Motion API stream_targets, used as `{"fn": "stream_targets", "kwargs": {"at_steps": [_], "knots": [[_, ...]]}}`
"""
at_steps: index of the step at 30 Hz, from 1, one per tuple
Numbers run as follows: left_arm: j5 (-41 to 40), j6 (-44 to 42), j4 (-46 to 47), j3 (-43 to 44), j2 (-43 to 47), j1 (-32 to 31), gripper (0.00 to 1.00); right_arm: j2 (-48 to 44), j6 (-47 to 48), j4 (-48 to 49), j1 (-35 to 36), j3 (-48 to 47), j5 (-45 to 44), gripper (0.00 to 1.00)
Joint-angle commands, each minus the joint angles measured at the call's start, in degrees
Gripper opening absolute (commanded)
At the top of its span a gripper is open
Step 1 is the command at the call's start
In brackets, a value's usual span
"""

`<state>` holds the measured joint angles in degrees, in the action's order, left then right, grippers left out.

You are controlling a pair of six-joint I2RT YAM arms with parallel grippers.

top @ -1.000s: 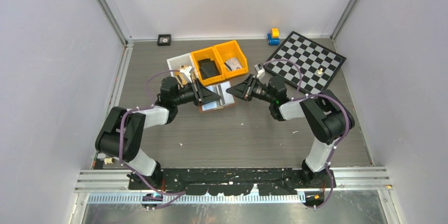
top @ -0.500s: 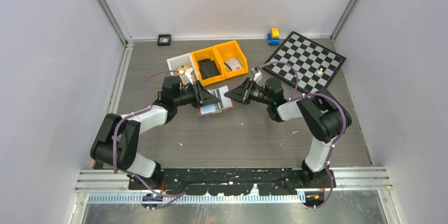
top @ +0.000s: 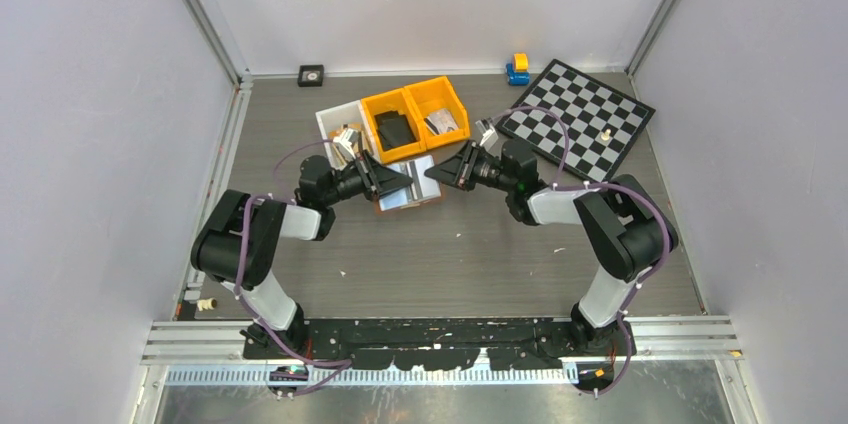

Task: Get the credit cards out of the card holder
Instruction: Remove the credit card from the card holder.

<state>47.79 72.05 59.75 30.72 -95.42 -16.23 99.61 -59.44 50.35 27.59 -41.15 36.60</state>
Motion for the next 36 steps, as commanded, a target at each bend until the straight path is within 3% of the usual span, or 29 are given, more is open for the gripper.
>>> {"fn": "stream_targets", "kwargs": {"at_steps": [1,6,11,17,20,27,36], "knots": [[3.73,6.97,19.34,0.69,1.31,-1.09,0.17,-1.85,2.26,-1.55,3.45,-2.62,2.76,0.04],[3.57,7.26,21.36,0.24,1.9,-1.09,0.04,-1.42,2.0,-0.84,4.1,-2.96,3.27,0.04],[3.7,7.12,19.66,0.89,0.31,-1.09,0.03,-1.39,1.93,-0.15,5.56,-3.4,3.82,0.06],[3.89,7.39,19.56,1.19,-1.21,-1.13,0.13,-0.28,0.98,1.09,6.44,-3.98,4.37,0.07],[3.81,6.43,17.38,1.25,-1.35,-0.77,0.01,-0.26,-0.23,3.34,6.29,-3.35,4.44,0.07],[2.28,4.86,12.97,-0.55,-1.3,2.22,0.0,-5.21,-0.94,5.38,0.76,2.26,0.09,0.13],[2.34,3.71,9.72,-0.44,-1.64,3.1,0.0,0.61,-10.71,18.24,-2.67,3.5,2.3,0.11]]}}
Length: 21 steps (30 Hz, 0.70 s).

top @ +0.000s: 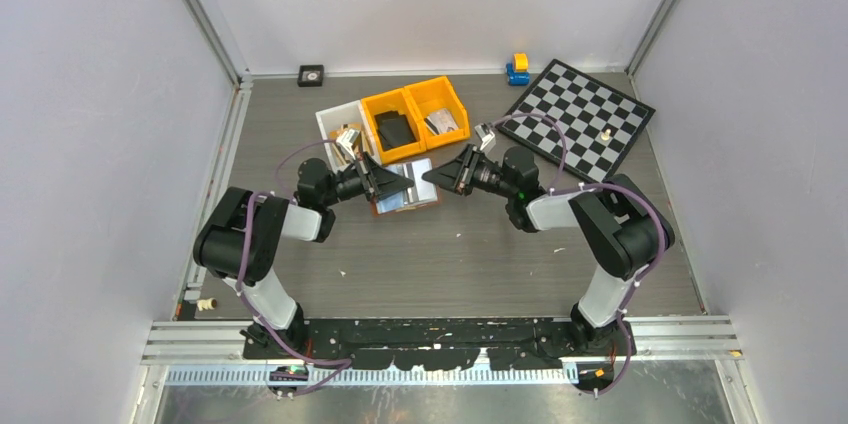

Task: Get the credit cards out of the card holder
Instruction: Remove the credit card from the card holder.

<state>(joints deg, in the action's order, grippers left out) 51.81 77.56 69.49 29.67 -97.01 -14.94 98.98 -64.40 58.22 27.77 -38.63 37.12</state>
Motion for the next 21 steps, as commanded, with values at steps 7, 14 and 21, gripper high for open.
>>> {"fn": "stream_targets", "kwargs": {"at_steps": [7,14,21], "knots": [[-1.63,-2.97,-2.08,0.95,0.46,1.84,0.0,1.26,-6.21,10.27,-3.48,0.94,2.2,0.01],[-1.19,-2.05,0.49,0.69,0.85,1.65,0.1,2.95,-7.23,11.17,-2.66,-0.04,3.26,0.0],[-0.81,-0.83,2.85,0.72,0.14,1.58,0.1,3.28,-7.42,11.17,-2.5,-0.38,3.4,0.0]]}}
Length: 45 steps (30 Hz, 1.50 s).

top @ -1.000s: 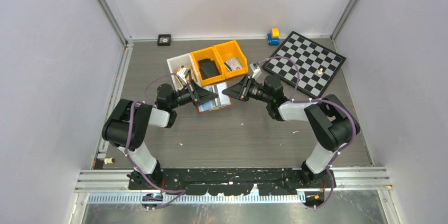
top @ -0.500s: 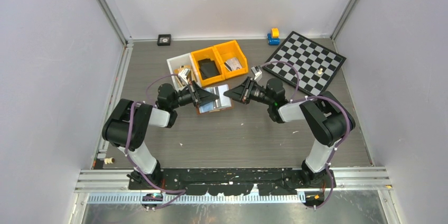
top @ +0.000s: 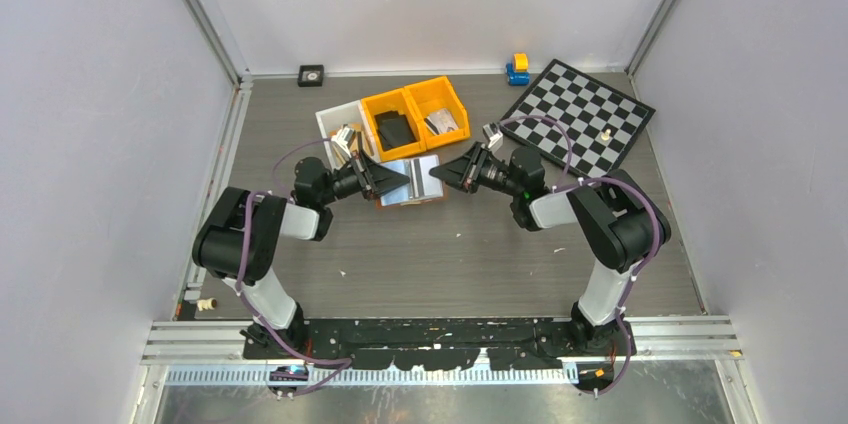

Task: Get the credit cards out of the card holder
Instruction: Remove the credit card from the card holder.

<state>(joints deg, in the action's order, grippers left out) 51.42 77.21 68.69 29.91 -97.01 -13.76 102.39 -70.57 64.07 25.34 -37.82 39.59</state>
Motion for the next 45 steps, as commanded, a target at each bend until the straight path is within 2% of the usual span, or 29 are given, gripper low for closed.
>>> {"fn": "stream_targets", "kwargs": {"at_steps": [1,3,7,10,16,25,31,37,40,45], "knots": [[-0.32,-0.07,4.18,0.55,-0.19,0.4,0.07,-0.07,-1.24,5.29,-0.02,-1.12,1.01,0.01],[-0.08,0.95,6.01,0.51,-0.81,0.4,0.07,0.16,-1.22,5.31,0.06,-1.31,1.12,0.02],[-0.09,1.75,6.76,0.76,-2.08,0.31,0.2,0.4,-1.35,5.46,0.51,-1.71,1.55,0.04],[-0.29,0.78,5.27,0.83,-2.24,0.31,0.23,-0.13,0.03,3.7,1.07,-2.04,1.54,0.05],[-1.19,-4.65,-5.71,1.65,-0.33,-0.04,0.23,-1.88,3.21,0.55,2.75,-2.61,1.49,0.06],[-5.19,-16.64,-28.0,3.84,5.53,-0.26,0.22,-2.48,4.05,0.26,3.79,-3.06,2.12,0.06],[-7.68,-21.04,-36.0,5.08,8.21,-0.67,0.21,-3.75,6.15,-2.43,3.99,-2.97,1.55,0.06],[-8.61,-22.93,-39.63,6.28,8.12,-2.22,0.21,-4.05,7.0,-3.17,4.23,-3.11,1.45,0.06],[-7.01,-20.87,-35.95,6.09,7.38,-2.66,0.21,-4.38,7.96,-4.64,4.44,-3.15,1.13,0.07],[-0.76,-9.43,-15.72,4.22,2.31,-2.77,0.19,-3.83,8.55,-5.38,4.93,-3.59,1.08,0.08]]}}
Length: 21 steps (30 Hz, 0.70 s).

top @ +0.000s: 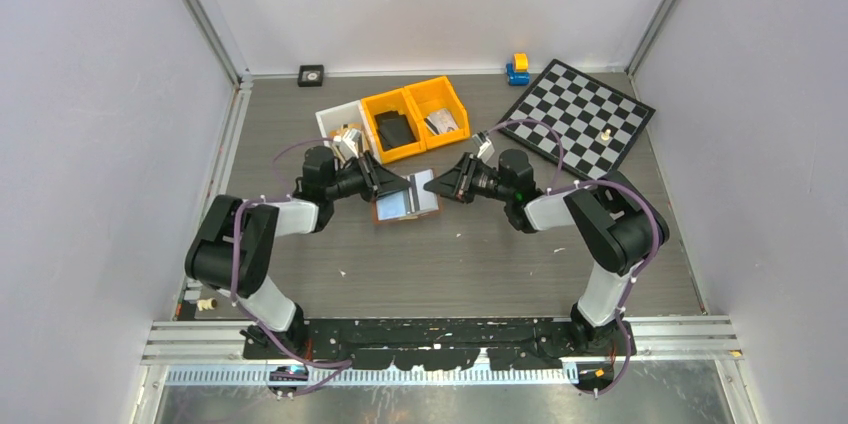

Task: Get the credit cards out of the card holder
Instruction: Remove the credit card from the card holder.

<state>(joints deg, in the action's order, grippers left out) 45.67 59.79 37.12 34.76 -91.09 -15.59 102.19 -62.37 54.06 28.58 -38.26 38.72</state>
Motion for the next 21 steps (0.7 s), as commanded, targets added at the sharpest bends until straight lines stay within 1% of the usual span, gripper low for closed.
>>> {"fn": "stream_targets", "kwargs": {"at_steps": [1,3,5,7,9,12,15,19,21], "knots": [[5.73,11.02,20.76,-1.11,-4.84,-0.93,0.19,-3.52,0.49,4.24,1.64,-3.26,1.83,0.08],[6.95,16.17,30.53,-1.56,-7.06,-0.91,0.19,-3.26,0.98,3.29,1.74,-3.51,1.64,0.08],[7.57,19.29,36.72,-1.61,-8.84,-0.93,0.18,-2.96,1.12,2.48,1.74,-3.77,1.44,0.08],[7.85,21.86,40.2,-1.51,-10.2,-0.93,0.18,-2.5,1.12,2.15,1.76,-3.89,1.16,0.12],[8.1,24.04,43.65,-1.49,-11.32,-0.93,0.15,-2.15,1.06,1.79,1.67,-3.99,0.97,0.15],[8.28,24.68,44.87,-1.44,-11.81,-0.94,0.05,-1.75,0.61,2.04,1.58,-4.12,0.96,0.18],[8.25,24.65,44.88,-1.45,-12.04,-0.94,0.0,-1.28,-1.06,4.7,0.97,-3.48,1.05,0.18],[8.13,23.6,42.97,-1.2,-12.76,-0.87,0.0,-0.48,-4.55,9.44,0.0,-2.69,1.79,0.18],[8.13,23.47,42.47,-1.23,-12.92,-0.5,0.0,-0.46,-5.15,10.44,-0.52,-2.17,1.61,0.21]]}}
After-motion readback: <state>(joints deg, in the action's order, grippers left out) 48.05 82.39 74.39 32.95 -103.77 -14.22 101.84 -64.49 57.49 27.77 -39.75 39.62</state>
